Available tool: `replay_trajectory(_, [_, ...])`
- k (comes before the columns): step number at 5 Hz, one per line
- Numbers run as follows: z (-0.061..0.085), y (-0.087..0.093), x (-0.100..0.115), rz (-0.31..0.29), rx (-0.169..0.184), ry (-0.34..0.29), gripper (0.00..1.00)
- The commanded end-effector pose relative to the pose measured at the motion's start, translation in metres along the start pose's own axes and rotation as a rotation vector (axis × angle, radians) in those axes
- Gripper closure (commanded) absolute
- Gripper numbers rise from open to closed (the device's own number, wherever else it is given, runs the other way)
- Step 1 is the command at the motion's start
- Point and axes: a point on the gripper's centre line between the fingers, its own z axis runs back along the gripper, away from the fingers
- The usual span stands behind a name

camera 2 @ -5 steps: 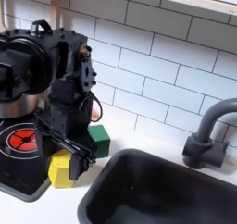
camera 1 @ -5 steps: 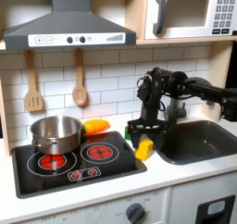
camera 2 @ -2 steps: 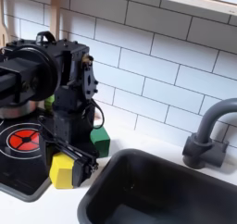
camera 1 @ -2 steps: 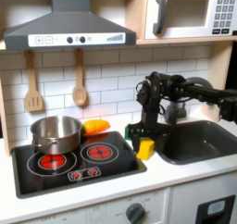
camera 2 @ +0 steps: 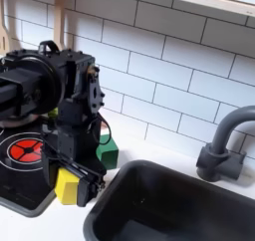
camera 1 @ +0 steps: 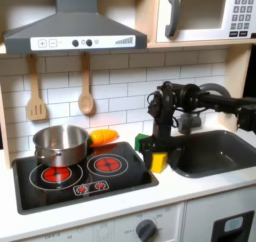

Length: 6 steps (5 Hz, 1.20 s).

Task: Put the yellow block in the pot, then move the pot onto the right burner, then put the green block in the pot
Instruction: 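Put the yellow block in the pot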

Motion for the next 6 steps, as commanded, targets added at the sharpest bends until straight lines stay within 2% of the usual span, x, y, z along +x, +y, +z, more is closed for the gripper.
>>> replay_trajectory(1, [-0.004,0.001,-0.002,0.018,0.014,-0.004,1.0])
replay_trajectory(4, [-0.005,0.005,0.0,0.041,0.018,-0.039,1.0])
replay_trajectory(5, [0.003,0.005,0.001,0.041,0.026,-0.075,1.0])
replay_trajectory(6, [0.022,0.008,0.001,0.053,0.063,-0.119,1.0])
